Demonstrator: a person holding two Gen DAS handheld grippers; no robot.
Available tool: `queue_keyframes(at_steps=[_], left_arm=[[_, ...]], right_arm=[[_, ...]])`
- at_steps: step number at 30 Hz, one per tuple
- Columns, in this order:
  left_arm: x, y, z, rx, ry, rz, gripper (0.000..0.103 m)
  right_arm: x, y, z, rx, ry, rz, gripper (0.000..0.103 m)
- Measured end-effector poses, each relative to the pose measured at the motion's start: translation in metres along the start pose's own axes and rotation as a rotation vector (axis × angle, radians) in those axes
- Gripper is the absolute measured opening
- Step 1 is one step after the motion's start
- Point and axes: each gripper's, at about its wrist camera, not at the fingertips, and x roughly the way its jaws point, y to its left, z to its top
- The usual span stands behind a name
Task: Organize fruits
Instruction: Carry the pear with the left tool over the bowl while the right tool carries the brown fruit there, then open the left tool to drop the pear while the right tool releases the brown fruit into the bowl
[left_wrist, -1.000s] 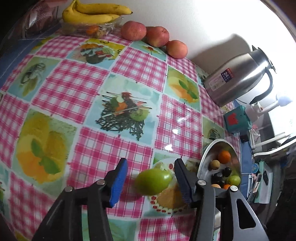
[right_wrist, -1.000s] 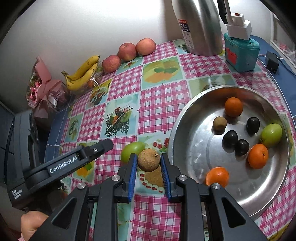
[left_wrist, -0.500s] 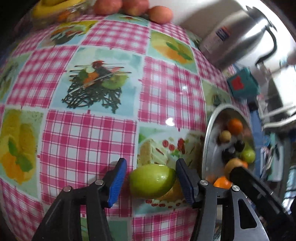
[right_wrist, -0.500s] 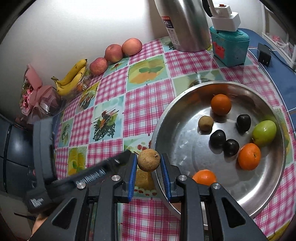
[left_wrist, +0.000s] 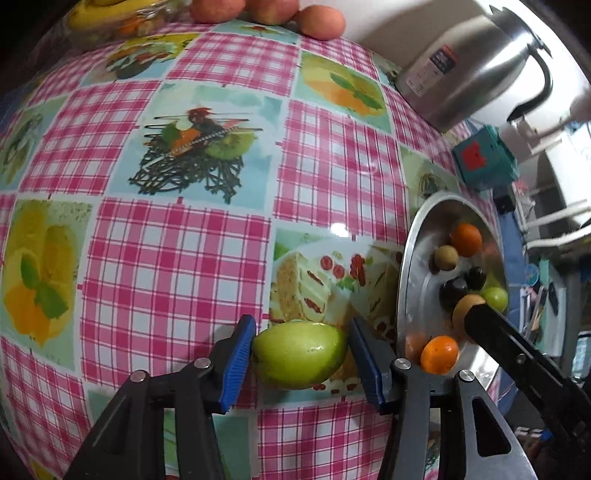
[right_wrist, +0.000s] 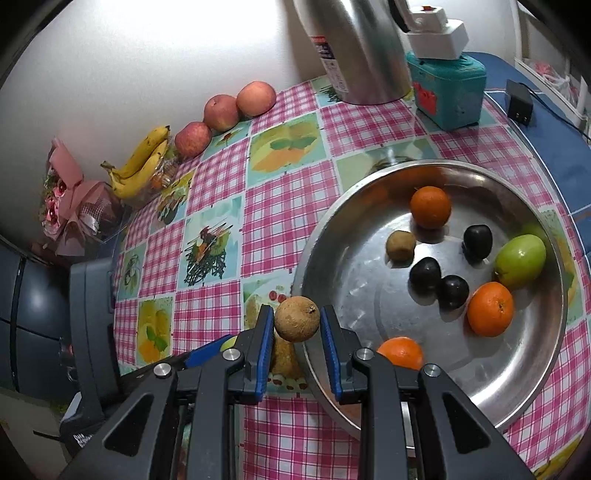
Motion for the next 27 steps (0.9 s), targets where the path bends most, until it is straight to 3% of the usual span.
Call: queue_keyframes(at_steps=[6,11,16,27], left_arm=[[-0.023,-0.001,0.007,-0.035,-0.051,-0.081,0.055],[-0.043,-0.030,0.009,0.043,-0.103,-0.125,0.055],[-0.039,-0.063,0.002,0.141,-0.115,-0.128,0.055],[-0.018,-0.086,-0.002,0.182,-0.107,-0.136,0.055]], right_arm=[[-0.004,-0.015,0.003,0.041,-0.007,-0.007,0.027],[-0.006,-0.031,0.005,0.073,-0.009,-0.045,0.027],[-0.006,-0.048,0.004,0.113,-0.001,-0.083,0.027],[-0.006,-0.068,-0.001,0.158,0.021,-0.153,0.027]])
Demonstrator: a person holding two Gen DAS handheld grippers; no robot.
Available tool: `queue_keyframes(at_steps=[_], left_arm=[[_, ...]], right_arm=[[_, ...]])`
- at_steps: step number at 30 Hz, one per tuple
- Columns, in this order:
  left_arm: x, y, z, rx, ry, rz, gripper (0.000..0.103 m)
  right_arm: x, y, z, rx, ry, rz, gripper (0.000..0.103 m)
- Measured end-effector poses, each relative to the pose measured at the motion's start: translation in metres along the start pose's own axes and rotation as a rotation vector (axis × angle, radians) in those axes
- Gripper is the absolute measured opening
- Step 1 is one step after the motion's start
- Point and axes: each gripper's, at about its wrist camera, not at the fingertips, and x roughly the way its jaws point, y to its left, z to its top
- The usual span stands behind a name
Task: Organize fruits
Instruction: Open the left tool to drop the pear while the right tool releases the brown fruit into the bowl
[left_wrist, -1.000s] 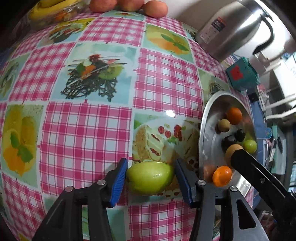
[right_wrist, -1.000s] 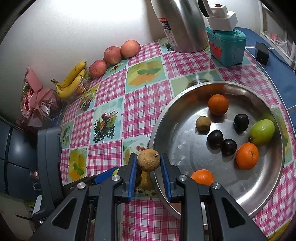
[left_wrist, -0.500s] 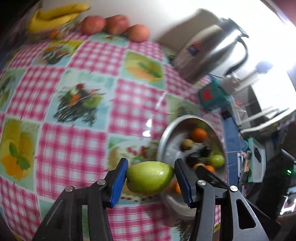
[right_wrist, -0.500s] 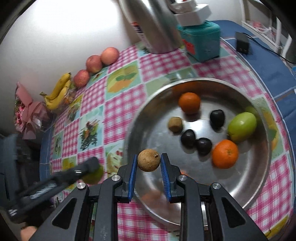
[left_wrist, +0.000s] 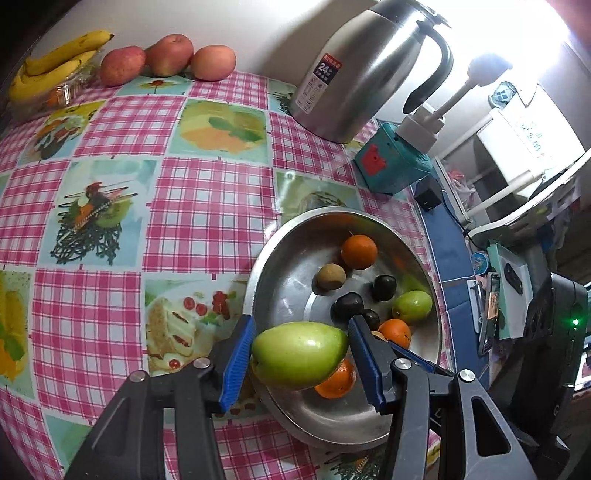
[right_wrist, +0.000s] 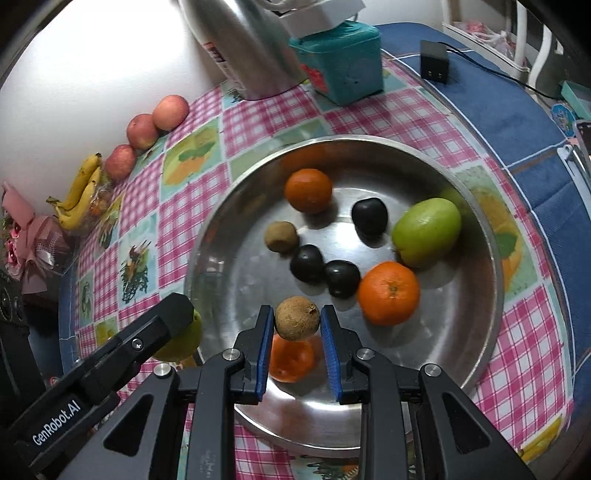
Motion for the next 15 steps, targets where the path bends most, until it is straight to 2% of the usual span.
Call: queue_keyframes(at_steps=[9,11,12,14,15], left_arm=[[-0.007,0.005,0.000,-0.015,-0.013,-0.008,0.054],[-0.009,0.008,0.000,-0.022,-0.013,-0.002,0.056],[-0.010,0.011,0.000,-0.027,-0.011,0.011,0.058],[-0.012,0.016,-0.002,-0.034,-0.015,0.055,0.073],[-0.013,0.020,-0.002,-0.037,-0.021,0.085,0.076]], right_arm=[[0.000,0.000,-0.001,-0.003,0.005,-0.005,0.027],[0.000,0.001,-0.001,-0.006,0.002,-0.008,0.027],[0.000,0.001,-0.001,-0.007,-0.001,-0.007,0.028],[-0.002,0.002,-0.001,-0.009,-0.005,-0.005,0.029],[-0.002,0.002,-0.001,-0.011,-0.006,-0.006,0.034]])
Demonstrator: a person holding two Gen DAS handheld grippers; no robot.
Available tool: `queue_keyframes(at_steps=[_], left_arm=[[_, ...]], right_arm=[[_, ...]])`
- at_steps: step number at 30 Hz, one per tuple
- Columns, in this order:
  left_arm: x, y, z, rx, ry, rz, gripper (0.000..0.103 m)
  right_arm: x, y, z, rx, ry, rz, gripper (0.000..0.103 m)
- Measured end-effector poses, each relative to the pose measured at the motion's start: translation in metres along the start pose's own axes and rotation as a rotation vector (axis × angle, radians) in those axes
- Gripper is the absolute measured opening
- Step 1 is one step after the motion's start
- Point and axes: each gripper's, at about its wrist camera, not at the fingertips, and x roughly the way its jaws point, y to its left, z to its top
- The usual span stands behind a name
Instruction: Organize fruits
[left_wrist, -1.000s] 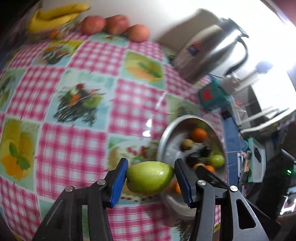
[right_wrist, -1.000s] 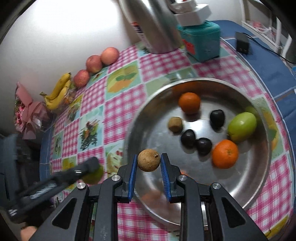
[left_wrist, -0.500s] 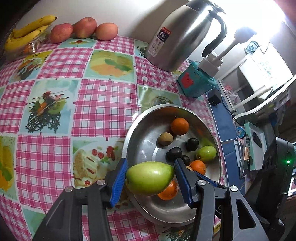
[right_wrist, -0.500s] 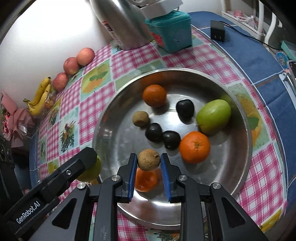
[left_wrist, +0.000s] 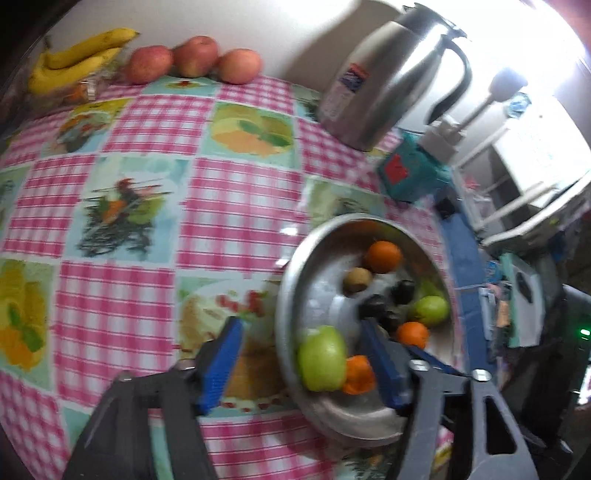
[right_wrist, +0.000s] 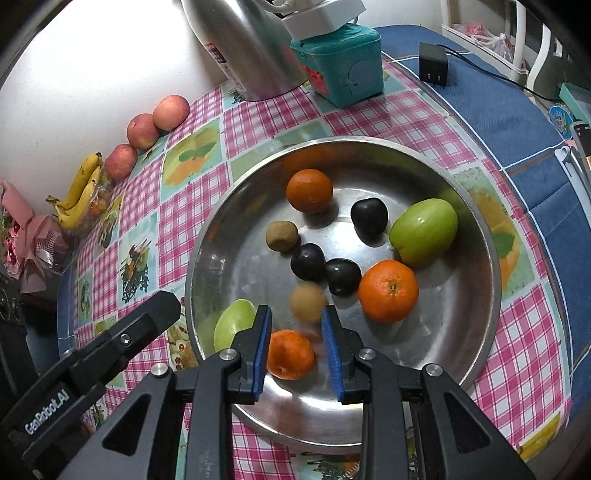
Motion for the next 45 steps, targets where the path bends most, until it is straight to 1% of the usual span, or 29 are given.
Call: queue_keyframes(at_steps=[1,3,5,7,9,11,13,15,17,18,19,21,23,26,31,33,40,45], left_arm=[[-0.001,0.003,-0.001,0.000,-0.008,0.029,0.079],[-0.005,0.011,-0.002,0.008,-0.026,0.097,0.083],[-0.009,0.017,-0.004,0.019,-0.052,0.180,0.097],[-0.013,0.022,-0.007,0.044,-0.082,0.255,0.100],[-0.018,0.025,-0.010,0.073,-0.110,0.311,0.100],[-0.025,0.026,-0.014,0.092,-0.129,0.329,0.100],[-0.034,0.026,-0.017,0.094,-0.144,0.314,0.100],[-0.042,0.025,-0.020,0.089,-0.151,0.315,0.100],[-0.052,0.022,-0.024,0.098,-0.163,0.336,0.100],[-0.056,0.020,-0.026,0.105,-0.174,0.352,0.100],[-0.060,0.018,-0.030,0.113,-0.186,0.374,0.100],[-0.069,0.014,-0.037,0.129,-0.213,0.440,0.100],[-0.078,0.013,-0.044,0.133,-0.225,0.475,0.100],[-0.088,0.017,-0.056,0.129,-0.217,0.468,0.100],[-0.089,0.028,-0.077,0.113,-0.167,0.492,0.100],[-0.090,0.033,-0.082,0.098,-0.156,0.483,0.100],[-0.092,0.037,-0.086,0.082,-0.150,0.487,0.100],[-0.093,0.042,-0.084,0.069,-0.149,0.488,0.100]], right_arm=[[-0.001,0.001,-0.001,-0.004,-0.001,-0.003,0.041],[-0.002,0.001,-0.002,-0.013,-0.004,-0.011,0.049],[-0.003,0.003,-0.004,-0.024,-0.008,-0.015,0.052],[-0.005,0.006,-0.007,-0.034,-0.014,-0.023,0.059],[-0.007,0.010,-0.010,-0.054,-0.023,-0.034,0.063],[-0.009,0.017,-0.014,-0.083,-0.031,-0.041,0.067],[-0.010,0.025,-0.020,-0.118,-0.037,-0.046,0.074],[-0.012,0.031,-0.027,-0.149,-0.045,-0.056,0.075],[-0.016,0.035,-0.033,-0.170,-0.071,-0.069,0.078],[-0.018,0.037,-0.037,-0.179,-0.082,-0.075,0.085],[-0.021,0.038,-0.041,-0.188,-0.095,-0.081,0.089],[-0.026,0.040,-0.048,-0.202,-0.110,-0.084,0.090],[-0.030,0.041,-0.056,-0.212,-0.117,-0.091,0.090],[-0.034,0.042,-0.065,-0.218,-0.118,-0.107,0.090],[-0.040,0.042,-0.079,-0.233,-0.114,-0.124,0.090],[-0.042,0.043,-0.083,-0.240,-0.116,-0.137,0.090],[-0.050,0.042,-0.086,-0.241,-0.139,-0.157,0.090],[-0.047,0.045,-0.087,-0.251,-0.130,-0.165,0.090]])
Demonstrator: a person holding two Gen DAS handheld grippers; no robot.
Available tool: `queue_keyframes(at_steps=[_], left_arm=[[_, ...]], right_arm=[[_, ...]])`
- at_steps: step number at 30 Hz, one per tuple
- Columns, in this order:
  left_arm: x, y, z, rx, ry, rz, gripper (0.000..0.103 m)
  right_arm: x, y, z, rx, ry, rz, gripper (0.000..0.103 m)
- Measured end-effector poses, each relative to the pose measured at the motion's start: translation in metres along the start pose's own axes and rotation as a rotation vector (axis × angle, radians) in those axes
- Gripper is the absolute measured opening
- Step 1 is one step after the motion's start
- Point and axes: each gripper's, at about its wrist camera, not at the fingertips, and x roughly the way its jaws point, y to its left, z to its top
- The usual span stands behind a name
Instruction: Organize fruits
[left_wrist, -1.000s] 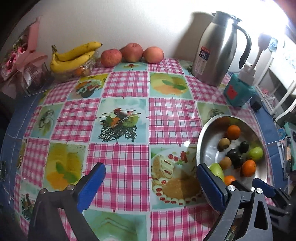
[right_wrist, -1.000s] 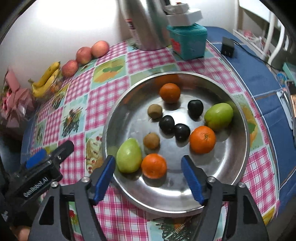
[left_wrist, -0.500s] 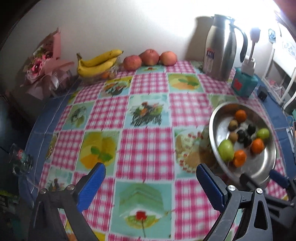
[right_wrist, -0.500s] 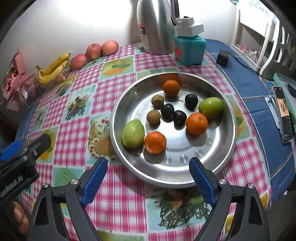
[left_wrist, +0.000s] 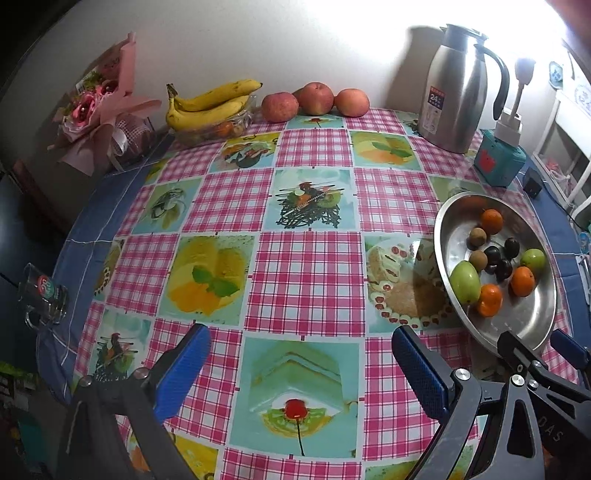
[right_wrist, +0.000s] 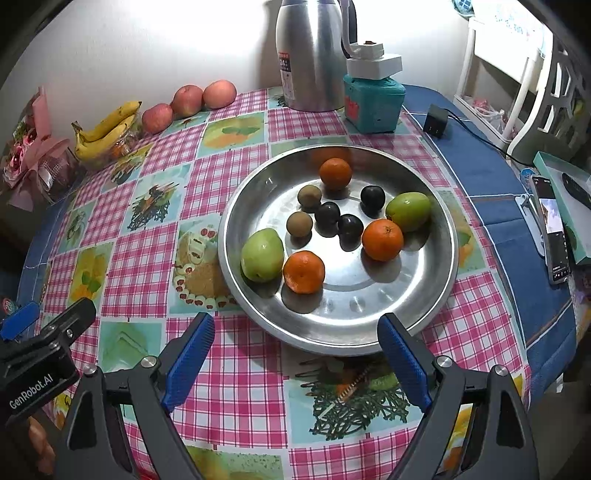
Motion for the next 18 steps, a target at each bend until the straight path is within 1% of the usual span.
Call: queue_keyframes(at_steps=[8,18], left_arm=[[0.0025,0.0040,-0.0005,-0.012,-0.002,-0.003,0.100],[0.0030,0.0027,-0.0012,0.006,-0.005,-0.002,0.100]], right_arm=[[0.0012,0.0014,0.0010,-0.007,0.002,0.004,0.090],[0.0003,0.0014,0.0028,-0.002,-0.005,0.012,0.090]])
